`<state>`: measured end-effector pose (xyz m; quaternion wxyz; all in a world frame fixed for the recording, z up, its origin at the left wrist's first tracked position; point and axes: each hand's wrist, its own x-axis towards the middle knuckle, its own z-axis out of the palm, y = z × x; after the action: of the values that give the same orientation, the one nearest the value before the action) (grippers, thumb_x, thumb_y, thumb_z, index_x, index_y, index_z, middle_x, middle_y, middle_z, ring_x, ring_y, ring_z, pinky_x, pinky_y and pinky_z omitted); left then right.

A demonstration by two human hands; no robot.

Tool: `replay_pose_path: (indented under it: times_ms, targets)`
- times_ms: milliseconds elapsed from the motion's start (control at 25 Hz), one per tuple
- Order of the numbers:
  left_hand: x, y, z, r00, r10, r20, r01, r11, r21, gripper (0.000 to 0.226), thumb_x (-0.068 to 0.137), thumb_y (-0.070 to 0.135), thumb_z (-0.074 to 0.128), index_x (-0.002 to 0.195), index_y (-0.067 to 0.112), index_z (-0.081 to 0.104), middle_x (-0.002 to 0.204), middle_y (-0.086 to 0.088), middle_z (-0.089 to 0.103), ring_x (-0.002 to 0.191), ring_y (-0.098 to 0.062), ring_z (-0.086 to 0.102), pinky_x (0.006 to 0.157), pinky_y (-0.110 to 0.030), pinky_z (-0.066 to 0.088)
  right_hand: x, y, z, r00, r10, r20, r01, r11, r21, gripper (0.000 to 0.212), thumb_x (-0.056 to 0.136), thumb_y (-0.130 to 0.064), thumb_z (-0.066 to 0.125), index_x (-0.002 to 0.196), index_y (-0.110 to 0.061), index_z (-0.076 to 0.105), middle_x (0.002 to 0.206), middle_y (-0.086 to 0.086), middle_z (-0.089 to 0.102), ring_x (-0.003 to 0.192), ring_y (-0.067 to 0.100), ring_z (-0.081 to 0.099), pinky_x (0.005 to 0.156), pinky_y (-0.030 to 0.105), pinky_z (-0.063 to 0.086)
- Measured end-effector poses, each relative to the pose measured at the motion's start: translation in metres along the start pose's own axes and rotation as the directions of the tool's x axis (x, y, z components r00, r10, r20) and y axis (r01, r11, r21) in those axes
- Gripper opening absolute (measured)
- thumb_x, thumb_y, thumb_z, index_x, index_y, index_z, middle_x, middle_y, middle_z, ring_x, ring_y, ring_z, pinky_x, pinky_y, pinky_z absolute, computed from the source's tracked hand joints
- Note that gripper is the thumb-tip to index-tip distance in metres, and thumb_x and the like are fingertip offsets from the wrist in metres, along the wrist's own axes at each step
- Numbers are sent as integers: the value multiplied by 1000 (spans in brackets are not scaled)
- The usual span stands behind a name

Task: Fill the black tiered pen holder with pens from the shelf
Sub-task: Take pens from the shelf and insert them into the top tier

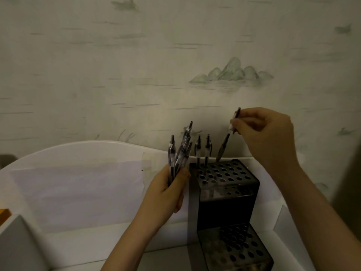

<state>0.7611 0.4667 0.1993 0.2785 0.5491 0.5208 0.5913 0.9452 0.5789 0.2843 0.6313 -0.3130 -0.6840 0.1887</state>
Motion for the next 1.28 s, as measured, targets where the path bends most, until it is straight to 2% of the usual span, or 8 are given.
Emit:
replay_pose_path:
  times_ms: [120, 280, 520, 760, 880, 1000, 1120, 1280]
  targets:
    - [1, 0, 1, 1000, 9, 10, -10, 1000, 12, 27, 99, 30, 46, 95, 6, 59, 53, 1, 47, 41, -13, 45, 41, -22, 39, -1, 9, 11, 999, -53, 1, 52, 993, -101, 14, 82, -11, 76, 95, -12, 75, 78, -7, 73, 68, 0, 70, 68, 12, 55]
    - [0, 1, -1, 1000, 24, -4, -24, 999, 46, 28, 99, 31, 45, 95, 8, 60, 52, 1, 47, 42, -12, 46, 44, -22, 41, -3, 19, 19, 997, -57, 46, 64, 984, -169, 17, 82, -15, 76, 99, -11, 75, 81, -4, 74, 70, 0, 70, 70, 10, 54]
    - [-3, 4, -2, 1000, 13, 9, -13, 1000, 26, 27, 100, 26, 45, 96, 2, 58, 50, 2, 46, 39, -12, 43, 42, -22, 39, -12, 35, 32, 975, 80, 205, -27, 968, -249, 17, 81, -19, 78, 97, -13, 74, 80, -4, 74, 68, -3, 67, 65, 3, 49]
    - [-4, 6, -1, 1000, 7, 19, -6, 999, -32, 28, 101, 22, 45, 97, -4, 54, 49, 2, 43, 39, -11, 38, 41, -22, 36, -11, 39, 27, 958, 157, 240, -90, 959, -270, 23, 79, -21, 80, 100, -15, 74, 78, -9, 71, 68, -5, 66, 70, 6, 52]
    - [-3, 6, 2, 999, -8, 47, 13, 995, -97, 28, 100, 21, 46, 92, -5, 50, 52, 0, 39, 40, -12, 33, 40, -26, 28, -16, 31, 23, 986, 42, 159, 0, 967, -255, 29, 82, -18, 77, 110, -14, 70, 85, -6, 70, 73, -4, 64, 69, 0, 47]
    - [-3, 7, 4, 997, -6, 81, 16, 991, -134, 21, 100, 19, 48, 83, 7, 48, 56, -1, 35, 42, -12, 30, 40, -25, 25, -28, 16, 20, 991, -94, 90, 104, 988, -114, 13, 85, -15, 73, 96, -22, 72, 78, -15, 71, 71, -1, 66, 67, 4, 49]
    - [-1, 8, 8, 993, 6, 118, 10, 991, -137, 33, 100, 19, 48, 72, 32, 59, 56, 1, 37, 43, -10, 32, 41, -21, 27, -36, 4, 22, 953, 34, 300, -76, 989, 130, 11, 84, -18, 72, 91, -26, 74, 78, -13, 74, 75, 3, 70, 69, 12, 53]
    - [0, 10, 13, 984, -33, 172, 64, 981, -181, 43, 99, 17, 49, 61, 37, 57, 58, -3, 31, 43, -12, 27, 40, -22, 23, -40, 6, 24, 774, 203, 600, -417, 876, 241, 22, 77, -25, 73, 97, -18, 76, 92, 1, 77, 88, 18, 73, 78, 23, 57]
